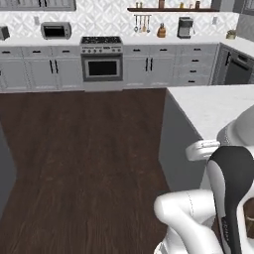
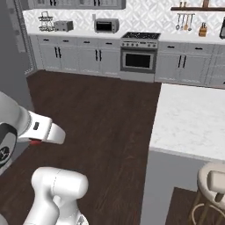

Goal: Take the strawberry from the fridge and place it on top of the pancake, located on the dining counter.

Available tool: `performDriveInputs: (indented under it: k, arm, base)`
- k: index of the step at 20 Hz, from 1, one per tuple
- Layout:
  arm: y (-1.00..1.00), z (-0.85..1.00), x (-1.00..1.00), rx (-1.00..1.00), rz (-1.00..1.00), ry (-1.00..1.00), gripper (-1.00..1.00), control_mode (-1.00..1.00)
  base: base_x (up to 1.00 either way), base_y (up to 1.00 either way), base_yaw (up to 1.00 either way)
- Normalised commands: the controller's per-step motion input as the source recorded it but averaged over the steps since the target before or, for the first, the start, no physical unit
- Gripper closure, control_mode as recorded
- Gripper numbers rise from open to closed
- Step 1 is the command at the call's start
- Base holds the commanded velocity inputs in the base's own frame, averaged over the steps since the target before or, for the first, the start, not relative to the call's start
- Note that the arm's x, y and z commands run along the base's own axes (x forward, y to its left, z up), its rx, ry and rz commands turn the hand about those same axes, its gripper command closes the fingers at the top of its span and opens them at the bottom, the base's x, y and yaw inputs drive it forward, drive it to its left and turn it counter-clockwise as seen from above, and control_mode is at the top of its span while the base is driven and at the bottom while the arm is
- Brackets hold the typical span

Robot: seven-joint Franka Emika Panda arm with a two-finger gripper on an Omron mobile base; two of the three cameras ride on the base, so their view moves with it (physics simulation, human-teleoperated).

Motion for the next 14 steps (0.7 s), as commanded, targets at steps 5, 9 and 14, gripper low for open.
performDriveInputs:
  k: [5,9,14]
  arm:
    - [0.0,0.0,0.0,0.0,0.0,0.0,1.0,1.0]
    - [0.0,0.0,0.0,0.0,0.0,0.0,1.0,1.0]
    - [0.0,0.0,0.0,0.0,0.0,0.0,1.0,1.0]
  base:
    - [-0.4,-1.0,0.05]
    - [-0.36,-1.0,0.04]
    - [-0.25,-1.0,0.05]
